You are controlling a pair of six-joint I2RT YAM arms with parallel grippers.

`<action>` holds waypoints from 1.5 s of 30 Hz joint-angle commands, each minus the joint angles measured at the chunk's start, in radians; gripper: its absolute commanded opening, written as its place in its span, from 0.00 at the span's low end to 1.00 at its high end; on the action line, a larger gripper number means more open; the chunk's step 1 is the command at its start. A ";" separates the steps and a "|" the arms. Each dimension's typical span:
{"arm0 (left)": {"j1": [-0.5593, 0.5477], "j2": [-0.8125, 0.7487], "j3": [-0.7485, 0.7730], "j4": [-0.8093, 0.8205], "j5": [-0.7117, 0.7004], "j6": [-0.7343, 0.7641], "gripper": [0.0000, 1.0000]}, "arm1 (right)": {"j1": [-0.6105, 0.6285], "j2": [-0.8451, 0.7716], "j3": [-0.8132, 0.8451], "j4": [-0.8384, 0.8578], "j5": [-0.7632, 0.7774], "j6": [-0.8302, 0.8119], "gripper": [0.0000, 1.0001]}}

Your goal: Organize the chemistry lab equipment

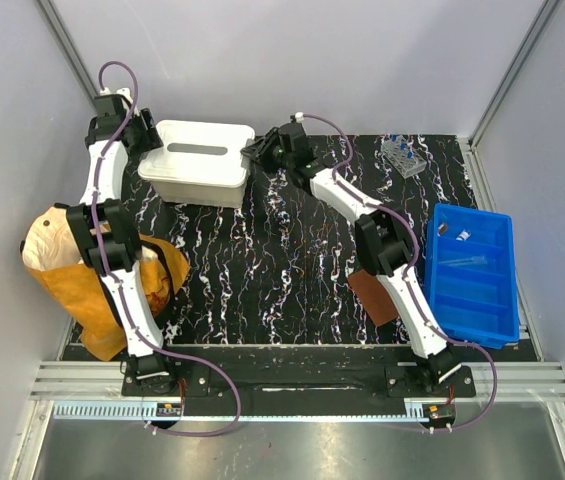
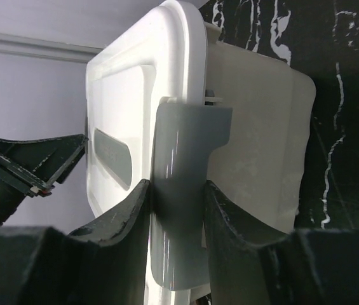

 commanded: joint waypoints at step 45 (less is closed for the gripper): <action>-0.205 -0.539 -0.154 -0.035 0.243 -0.133 0.99 | -0.031 -0.639 -0.554 0.123 -0.082 -0.371 1.00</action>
